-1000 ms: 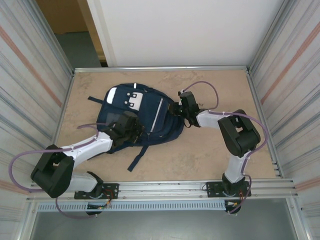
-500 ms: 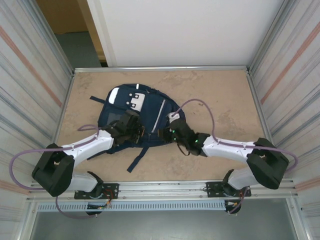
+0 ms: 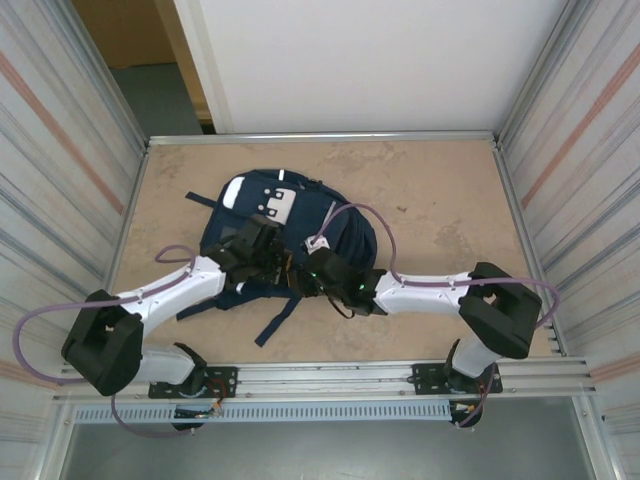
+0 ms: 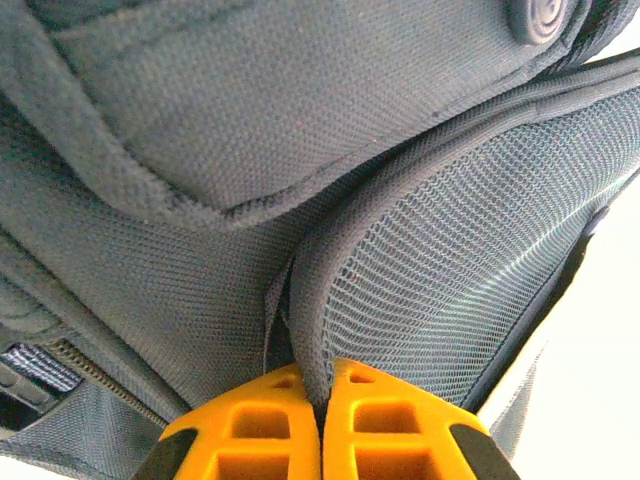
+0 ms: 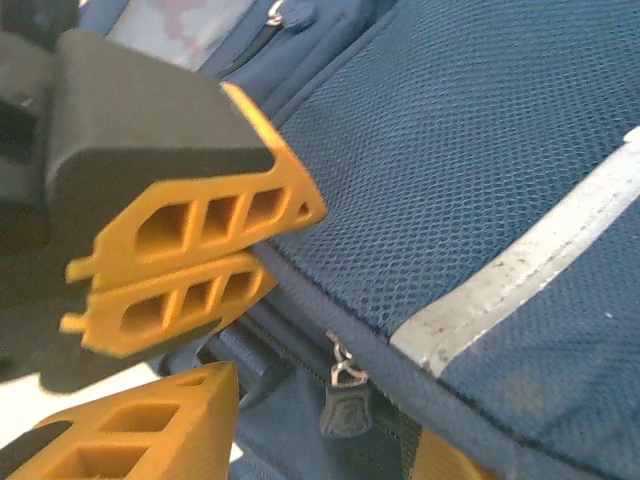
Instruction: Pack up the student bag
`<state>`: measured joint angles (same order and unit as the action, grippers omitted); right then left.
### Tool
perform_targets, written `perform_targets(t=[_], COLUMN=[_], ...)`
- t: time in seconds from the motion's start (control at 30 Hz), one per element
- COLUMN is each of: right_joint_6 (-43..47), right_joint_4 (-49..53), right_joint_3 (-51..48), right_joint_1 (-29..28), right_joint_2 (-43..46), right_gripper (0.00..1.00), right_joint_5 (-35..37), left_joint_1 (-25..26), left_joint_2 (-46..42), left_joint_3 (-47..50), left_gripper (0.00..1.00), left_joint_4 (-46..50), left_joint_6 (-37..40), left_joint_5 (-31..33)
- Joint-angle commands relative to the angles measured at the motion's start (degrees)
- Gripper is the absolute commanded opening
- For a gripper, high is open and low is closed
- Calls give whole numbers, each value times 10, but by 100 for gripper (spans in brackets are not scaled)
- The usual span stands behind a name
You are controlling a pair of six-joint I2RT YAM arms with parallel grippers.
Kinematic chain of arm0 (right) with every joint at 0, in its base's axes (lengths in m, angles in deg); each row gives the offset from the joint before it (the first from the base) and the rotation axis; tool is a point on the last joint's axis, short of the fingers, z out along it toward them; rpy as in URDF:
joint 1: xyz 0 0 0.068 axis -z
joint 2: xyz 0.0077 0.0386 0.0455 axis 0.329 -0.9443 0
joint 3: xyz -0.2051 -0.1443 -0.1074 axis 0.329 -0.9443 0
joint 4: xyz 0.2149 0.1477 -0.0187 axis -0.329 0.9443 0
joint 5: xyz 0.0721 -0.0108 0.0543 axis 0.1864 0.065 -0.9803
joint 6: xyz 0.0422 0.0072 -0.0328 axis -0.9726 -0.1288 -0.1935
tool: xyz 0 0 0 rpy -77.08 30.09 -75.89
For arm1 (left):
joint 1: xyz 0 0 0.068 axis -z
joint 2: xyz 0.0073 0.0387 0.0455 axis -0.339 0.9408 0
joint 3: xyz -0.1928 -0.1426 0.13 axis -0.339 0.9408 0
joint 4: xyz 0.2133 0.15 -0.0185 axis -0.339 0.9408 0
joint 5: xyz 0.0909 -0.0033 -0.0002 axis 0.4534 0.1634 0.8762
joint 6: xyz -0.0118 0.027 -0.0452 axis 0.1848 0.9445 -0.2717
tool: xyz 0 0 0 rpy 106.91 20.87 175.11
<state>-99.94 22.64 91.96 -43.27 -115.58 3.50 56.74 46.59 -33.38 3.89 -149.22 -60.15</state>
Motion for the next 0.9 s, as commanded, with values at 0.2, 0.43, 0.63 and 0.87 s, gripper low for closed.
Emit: perform_targets(t=[0.2,0.43,0.63,0.87], right_joint_6=[-100,-139,-149,-61], right_joint_4=[120,171,189,235], right_joint_3=[75,66,22,-7], right_joint_1=[-12,-14,7,62], right_joint_2=[-60,-30,3,51], right_gripper=[31,9,0,0], right_joint_5=[185,218,206,126], left_joint_1=[10,5,-25,-77], left_joint_2=[8,2,14,26], left_joint_3=[-24,-13,2,-11], left_gripper=[0,0,0,0], left_joint_4=[-20,-9,-4,19], left_joint_6=[-6,-4,14,94], left_joint_5=[-53,-8,3,-10])
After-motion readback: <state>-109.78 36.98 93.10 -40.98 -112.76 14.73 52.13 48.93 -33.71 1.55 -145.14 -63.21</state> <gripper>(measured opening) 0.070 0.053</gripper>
